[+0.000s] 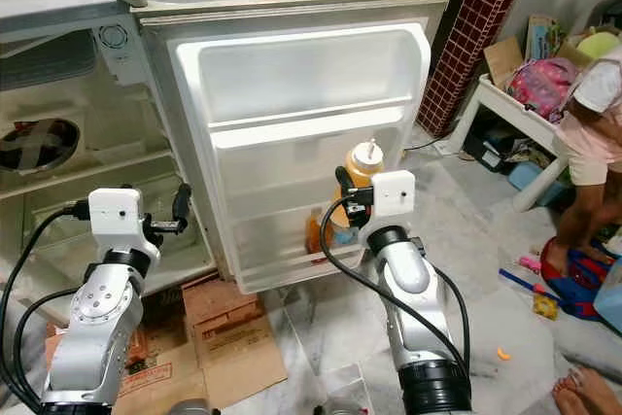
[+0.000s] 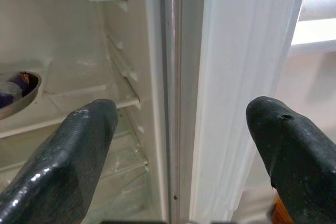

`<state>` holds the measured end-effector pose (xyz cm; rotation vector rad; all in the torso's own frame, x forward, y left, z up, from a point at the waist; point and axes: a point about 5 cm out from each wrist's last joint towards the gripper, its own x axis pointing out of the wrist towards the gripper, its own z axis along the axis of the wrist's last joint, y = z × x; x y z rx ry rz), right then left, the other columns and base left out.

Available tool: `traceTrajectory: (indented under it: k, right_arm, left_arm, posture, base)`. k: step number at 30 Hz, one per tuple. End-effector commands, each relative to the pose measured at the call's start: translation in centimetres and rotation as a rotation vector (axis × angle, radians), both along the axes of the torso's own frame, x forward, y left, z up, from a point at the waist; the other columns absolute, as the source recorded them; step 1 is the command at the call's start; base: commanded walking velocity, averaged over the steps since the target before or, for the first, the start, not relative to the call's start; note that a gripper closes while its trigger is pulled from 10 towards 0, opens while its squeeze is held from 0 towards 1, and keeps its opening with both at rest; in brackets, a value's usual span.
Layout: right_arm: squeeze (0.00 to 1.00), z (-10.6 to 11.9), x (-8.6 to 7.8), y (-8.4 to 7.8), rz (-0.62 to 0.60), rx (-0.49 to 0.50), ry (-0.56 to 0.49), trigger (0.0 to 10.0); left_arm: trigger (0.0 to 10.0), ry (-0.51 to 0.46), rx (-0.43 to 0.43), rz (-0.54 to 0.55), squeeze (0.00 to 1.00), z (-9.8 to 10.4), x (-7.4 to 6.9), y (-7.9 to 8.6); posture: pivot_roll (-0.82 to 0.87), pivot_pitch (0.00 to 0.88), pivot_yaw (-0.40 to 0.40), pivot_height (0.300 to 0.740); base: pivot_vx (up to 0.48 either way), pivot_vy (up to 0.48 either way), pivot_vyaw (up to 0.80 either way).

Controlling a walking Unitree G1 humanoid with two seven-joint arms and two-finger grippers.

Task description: Restocking fridge

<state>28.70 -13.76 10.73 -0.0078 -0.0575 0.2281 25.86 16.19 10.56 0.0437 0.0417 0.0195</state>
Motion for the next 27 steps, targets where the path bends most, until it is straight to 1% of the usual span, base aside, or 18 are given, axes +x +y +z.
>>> traceTrajectory:
  k: [1,10,15,17,20,24,27]
  right_arm:
    - [0.00,1.2,0.3,0.0,-0.001,-0.006,-0.049,10.0]
    - [0.00,1.2,0.3,0.4,0.002,0.005,-0.049,10.0]
    - [0.00,1.2,0.5,0.6,0.016,0.012,-0.046,10.0]
    - [0.00,1.5,0.9,0.7,0.026,0.018,-0.047,10.0]
    - [0.00,1.9,1.4,0.6,0.033,0.016,-0.055,10.0]
    - [0.00,1.9,1.5,0.5,0.036,0.014,-0.057,10.0]
    - [0.00,1.9,1.2,0.8,0.059,0.023,-0.055,10.0]
  left_arm:
    - [10.0,-0.002,0.007,-0.002,0.00,0.3,0.3,0.0]
    - [10.0,-0.005,0.027,-0.004,0.00,0.6,0.2,0.3]
    - [10.0,-0.008,0.033,0.005,0.00,0.7,0.2,0.2]
    - [10.0,-0.008,0.032,0.012,0.00,0.7,0.3,0.2]
    - [10.0,-0.009,0.025,0.019,0.00,0.7,0.3,0.1]
    - [10.0,-0.009,0.016,0.033,0.00,0.6,0.2,0.1]
    - [10.0,-0.019,0.014,0.057,0.00,0.7,0.2,0.3]
  posture:
    - [0.01,0.000,-0.021,0.740]
    - [0.04,0.000,-0.013,0.740]
    - [0.06,0.000,-0.033,0.740]
    - [0.05,0.000,-0.041,0.740]
    - [0.05,0.000,-0.053,0.740]
    - [0.05,0.000,-0.058,0.740]
    - [0.05,0.000,-0.057,0.740]
  base:
    - [0.000,0.000,0.00]
    - [0.000,0.000,0.00]
    - [0.000,-0.358,0.00]
    - [0.000,-0.420,0.00]
    - [0.000,-0.440,0.00]
    - [0.000,-0.394,0.00]
    - [0.000,0.000,0.00]
